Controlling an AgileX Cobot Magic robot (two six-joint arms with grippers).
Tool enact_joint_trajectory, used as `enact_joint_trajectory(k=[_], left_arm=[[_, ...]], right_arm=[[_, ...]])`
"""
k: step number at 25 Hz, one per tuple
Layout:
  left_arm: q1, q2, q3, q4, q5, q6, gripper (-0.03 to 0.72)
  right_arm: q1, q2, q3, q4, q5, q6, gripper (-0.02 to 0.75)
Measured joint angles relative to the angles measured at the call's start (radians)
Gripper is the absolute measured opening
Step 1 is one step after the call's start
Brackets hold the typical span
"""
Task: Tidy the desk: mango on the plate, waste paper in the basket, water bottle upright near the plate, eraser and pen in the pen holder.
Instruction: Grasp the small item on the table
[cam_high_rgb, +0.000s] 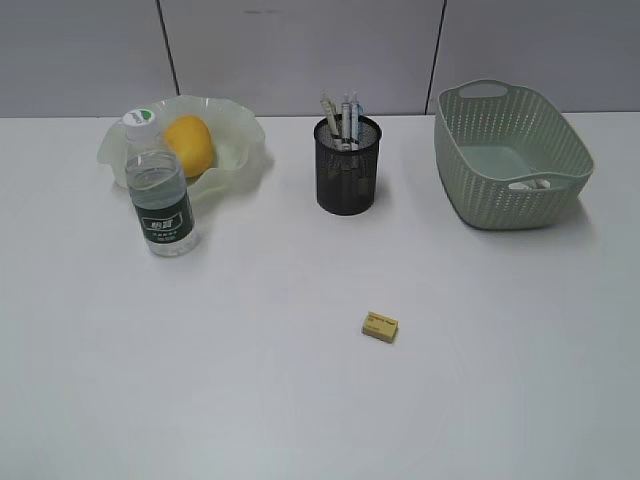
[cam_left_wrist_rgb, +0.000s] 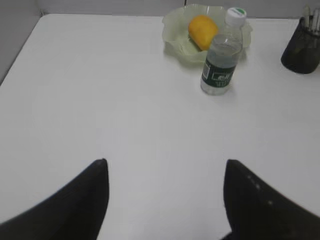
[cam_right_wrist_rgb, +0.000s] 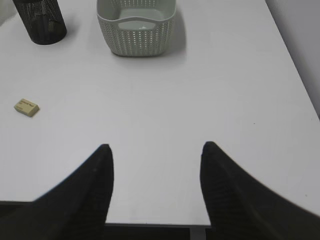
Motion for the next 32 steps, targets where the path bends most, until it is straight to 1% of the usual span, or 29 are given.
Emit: enact_joint_trajectory(k=[3,8,14,19,21,22,25,27,30,32], left_arm=[[0.000,0.164,-0.081,-0.007,0.081,0.000,0.540],[0.000,0.427,-0.187,-0.053,0.088,-0.008,0.540],[0.000,0.771,-0.268,-0.038,0.091,-0.008,0.540],[0.000,0.945,-0.331,-0.039,0.090,-0.008,0.540],[-0.023,0.994,-0.348,-0.022,0.089,-0.010,0.540],[-0.056,1.008,-0.353,-0.002,0.089,-0.017,0.540],[-0.206,1.046,-0.355,0.048,0.089,-0.074,0.539],[-0.325,1.085,-0.363,0.055,0.089,-0.121,0.539],[-0.482,1.179,-0.393,0.071,0.092,-0.189,0.539],[-0.569,1.258,-0.436,0.079,0.092,-0.228,0.539]], right_arm=[[0.000,0.000,0.000,0.000,0.000,0.000,0.447],[0.000,0.000,0.000,0.000,-0.001,0.000,0.447],[0.000,0.000,0.000,0.000,-0.001,0.000,0.447],[0.000,0.000,0.000,0.000,-0.002,0.000,0.447],[0.000,0.000,0.000,0.000,-0.002,0.000,0.447],[0.000,0.000,0.000,0.000,-0.002,0.000,0.447],[0.000,0.000,0.000,0.001,-0.003,0.000,0.447],[0.000,0.000,0.000,0.001,-0.003,0.000,0.447],[0.000,0.000,0.000,0.001,-0.003,0.000,0.447],[0.000,0.000,0.000,0.001,-0.004,0.000,0.447]])
